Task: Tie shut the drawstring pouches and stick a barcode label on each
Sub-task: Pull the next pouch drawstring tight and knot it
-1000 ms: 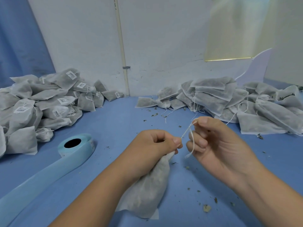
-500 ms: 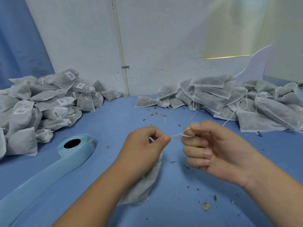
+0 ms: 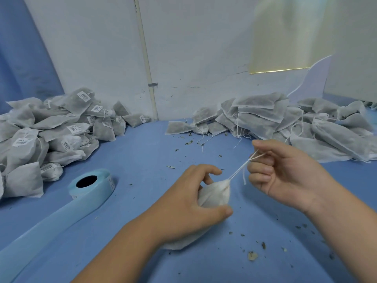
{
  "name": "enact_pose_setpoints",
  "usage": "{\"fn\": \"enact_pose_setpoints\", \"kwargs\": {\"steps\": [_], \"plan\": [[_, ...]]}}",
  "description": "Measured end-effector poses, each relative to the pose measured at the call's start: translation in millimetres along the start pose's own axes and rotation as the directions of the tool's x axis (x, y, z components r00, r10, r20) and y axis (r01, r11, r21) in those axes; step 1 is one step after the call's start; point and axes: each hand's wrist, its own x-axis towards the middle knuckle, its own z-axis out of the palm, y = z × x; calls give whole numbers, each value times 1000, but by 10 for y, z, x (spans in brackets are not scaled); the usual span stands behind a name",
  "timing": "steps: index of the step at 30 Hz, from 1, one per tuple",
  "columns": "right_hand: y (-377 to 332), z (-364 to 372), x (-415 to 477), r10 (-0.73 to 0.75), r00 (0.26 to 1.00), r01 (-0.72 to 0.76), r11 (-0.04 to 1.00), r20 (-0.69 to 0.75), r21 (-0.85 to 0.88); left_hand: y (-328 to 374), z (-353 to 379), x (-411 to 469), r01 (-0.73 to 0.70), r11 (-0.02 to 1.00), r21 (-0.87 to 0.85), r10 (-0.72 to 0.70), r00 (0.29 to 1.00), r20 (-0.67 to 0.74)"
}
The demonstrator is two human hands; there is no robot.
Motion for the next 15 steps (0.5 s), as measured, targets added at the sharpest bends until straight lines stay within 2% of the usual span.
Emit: {"fn": "enact_pose_setpoints", "kwargs": {"steps": [2, 4, 6, 8, 10, 12, 15], "plan": [[-9, -45, 24, -81, 992, 79, 997, -99, -21, -3, -2, 9, -1, 998, 56, 1, 1000, 15], [-5, -64, 24, -224, 960, 200, 968, -167, -149, -16, 10, 32, 25, 998, 62, -24, 1000, -12], [33, -47, 11, -363, 921, 304, 897, -143, -320, -29, 32, 57, 88, 996, 16, -87, 994, -73], [100, 10, -21, -460, 887, 382, 788, -49, -483, -50, 50, 88, 148, 988, -44, -153, 978, -141], [179, 92, -67, -503, 856, 450, 613, 118, -650, -38, 29, 107, 199, 971, -133, -226, 946, -233], [282, 176, -115, -467, 821, 529, 405, 328, -746, -38, 6, 132, 217, 952, -214, -274, 917, -290], [454, 219, -133, -415, 756, 547, -25, 507, -837, -46, 16, 155, 209, 943, -259, -287, 903, -318]]}}
